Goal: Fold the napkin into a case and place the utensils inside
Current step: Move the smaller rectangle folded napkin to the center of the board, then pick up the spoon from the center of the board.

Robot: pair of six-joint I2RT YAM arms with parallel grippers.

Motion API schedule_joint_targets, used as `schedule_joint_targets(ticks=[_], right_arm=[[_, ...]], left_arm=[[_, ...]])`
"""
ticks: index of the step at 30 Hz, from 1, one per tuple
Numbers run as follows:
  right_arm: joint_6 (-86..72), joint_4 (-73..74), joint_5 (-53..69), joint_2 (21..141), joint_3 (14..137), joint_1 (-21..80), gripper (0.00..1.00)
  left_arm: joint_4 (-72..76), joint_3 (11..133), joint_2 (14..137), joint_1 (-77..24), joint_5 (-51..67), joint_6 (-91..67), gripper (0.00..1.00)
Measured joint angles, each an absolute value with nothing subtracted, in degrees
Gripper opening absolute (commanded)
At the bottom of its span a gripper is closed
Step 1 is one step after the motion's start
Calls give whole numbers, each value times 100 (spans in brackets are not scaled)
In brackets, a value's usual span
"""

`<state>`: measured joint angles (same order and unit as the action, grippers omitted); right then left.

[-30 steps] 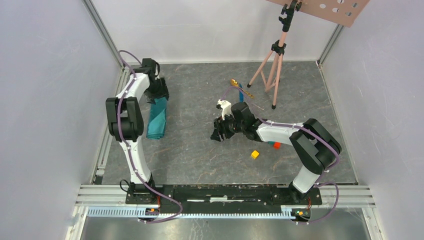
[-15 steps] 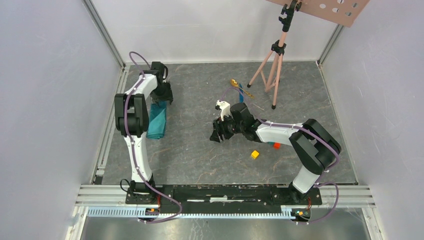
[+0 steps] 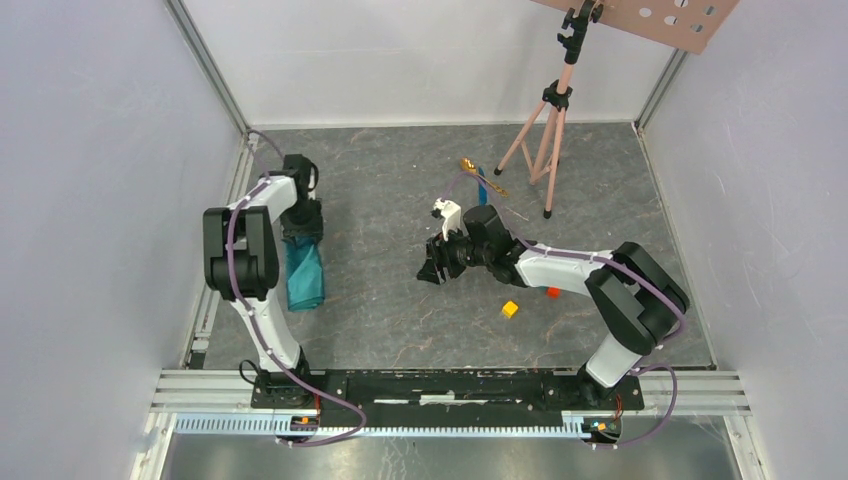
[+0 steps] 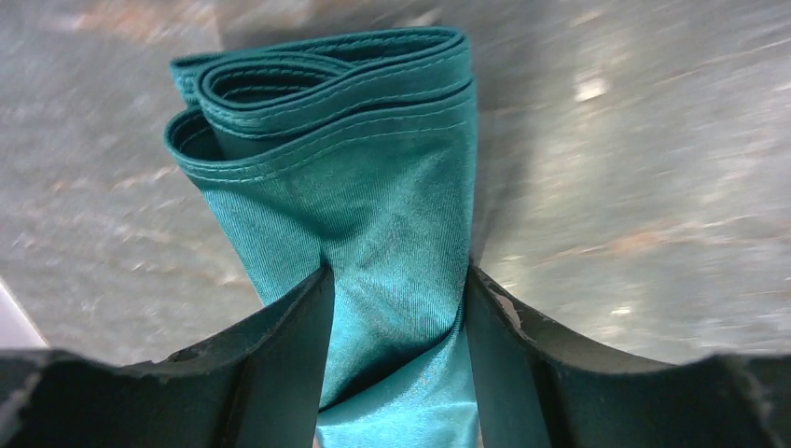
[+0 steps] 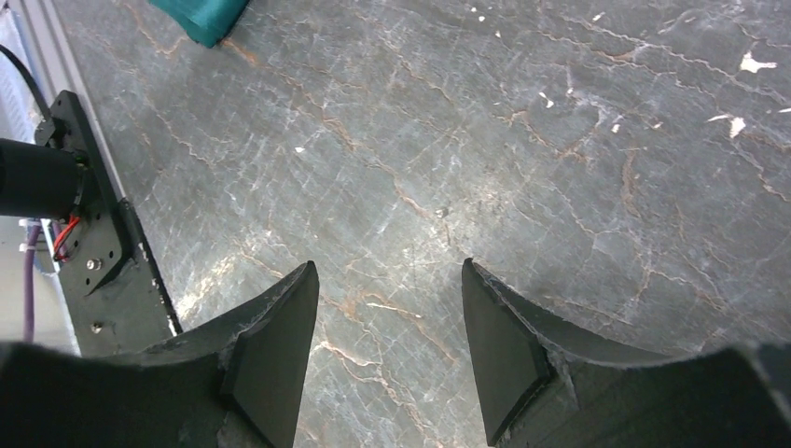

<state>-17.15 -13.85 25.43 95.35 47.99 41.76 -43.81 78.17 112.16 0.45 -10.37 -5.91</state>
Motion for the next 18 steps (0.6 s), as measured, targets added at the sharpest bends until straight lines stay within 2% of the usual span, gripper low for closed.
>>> schedule_joint_targets(ticks=[7,10,18], right_arm=[[-1826,-1586,2692,9443,4698,4300,63],[-1841,-1605,2711,9435,4698,4355,64],[-1656,-1448,2510,9347,4713,4410,65]], left_arm=[[-4084,6635,10368,821,-1345,-115,59],[-4029,6608,10346,843,-1376,10,60],[-4136,6692,9924,790,-1188,-134,70]])
